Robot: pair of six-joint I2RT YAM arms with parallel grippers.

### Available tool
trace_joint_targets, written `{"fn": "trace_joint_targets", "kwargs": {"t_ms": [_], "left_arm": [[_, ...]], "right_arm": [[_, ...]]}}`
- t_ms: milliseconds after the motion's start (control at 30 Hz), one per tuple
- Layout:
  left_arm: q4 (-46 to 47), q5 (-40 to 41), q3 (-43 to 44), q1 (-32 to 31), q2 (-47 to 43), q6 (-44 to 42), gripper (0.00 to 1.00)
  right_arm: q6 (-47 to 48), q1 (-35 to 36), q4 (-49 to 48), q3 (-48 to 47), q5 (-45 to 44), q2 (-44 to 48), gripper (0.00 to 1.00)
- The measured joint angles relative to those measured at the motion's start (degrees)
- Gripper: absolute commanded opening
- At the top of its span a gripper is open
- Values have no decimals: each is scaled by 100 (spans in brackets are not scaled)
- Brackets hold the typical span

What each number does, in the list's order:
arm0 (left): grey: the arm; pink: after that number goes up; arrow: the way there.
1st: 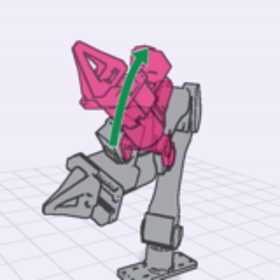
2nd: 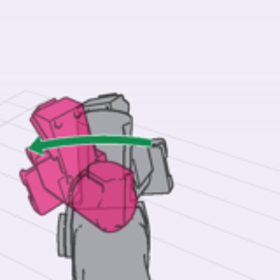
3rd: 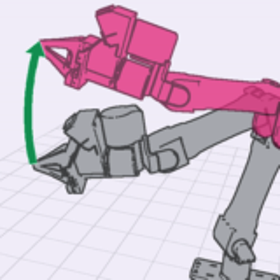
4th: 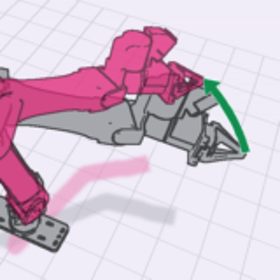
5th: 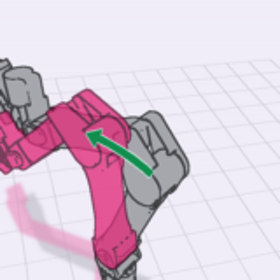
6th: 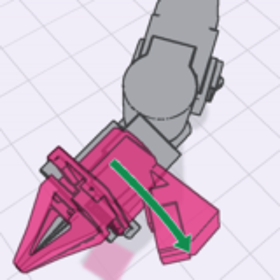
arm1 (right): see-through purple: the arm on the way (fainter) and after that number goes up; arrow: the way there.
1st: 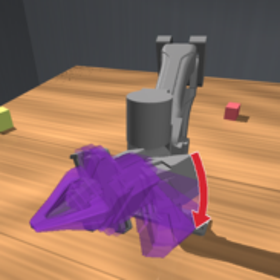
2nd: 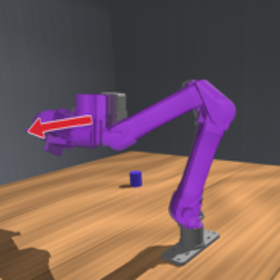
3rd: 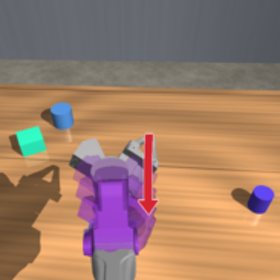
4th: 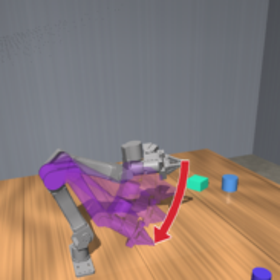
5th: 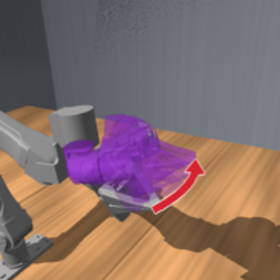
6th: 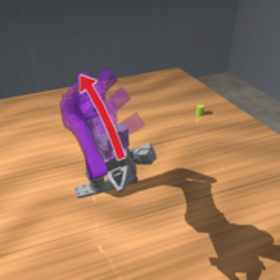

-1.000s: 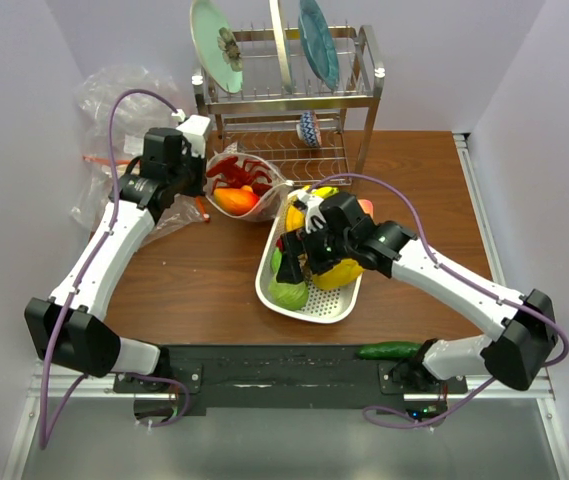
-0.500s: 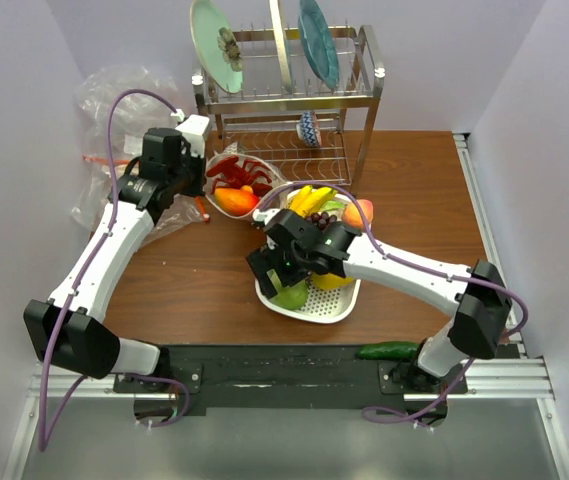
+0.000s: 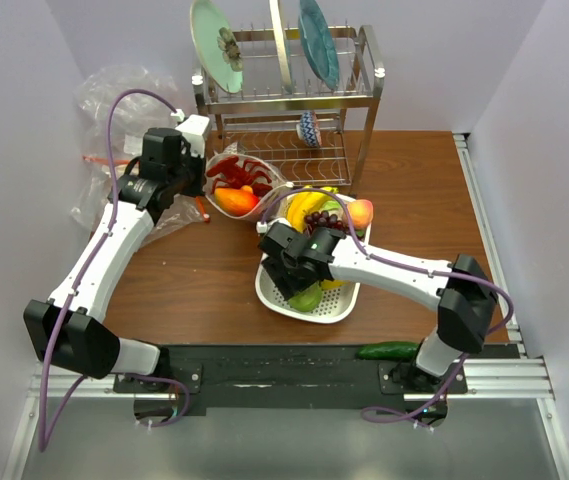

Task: Place the food in the zip-top bag and seal the zipper
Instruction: Adjust the fake fruit in the bin.

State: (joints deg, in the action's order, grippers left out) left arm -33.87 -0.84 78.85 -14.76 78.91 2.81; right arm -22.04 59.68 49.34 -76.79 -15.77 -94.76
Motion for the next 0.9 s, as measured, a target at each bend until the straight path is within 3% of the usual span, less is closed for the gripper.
{"fn": "trace_joint_targets", "kwargs": {"t_ms": [333, 467, 567, 767, 900], "left_arm": [[0, 2, 0, 0, 0, 0, 0], [0, 2, 0, 0, 0, 0, 0], [2, 0, 0, 0, 0, 0, 0], [7, 0, 0, 0, 0, 0, 0], [7, 0, 0, 0, 0, 0, 0]], "right_arm": [[4, 0, 649, -157, -94, 619, 55], [-2, 0, 1051, -278, -284, 955, 82], [-22, 0, 1366, -269, -315, 1040, 86], [-39, 0, 1561, -170, -254, 1038, 86], [20, 0, 1565, -284, -133, 1038, 77]]}}
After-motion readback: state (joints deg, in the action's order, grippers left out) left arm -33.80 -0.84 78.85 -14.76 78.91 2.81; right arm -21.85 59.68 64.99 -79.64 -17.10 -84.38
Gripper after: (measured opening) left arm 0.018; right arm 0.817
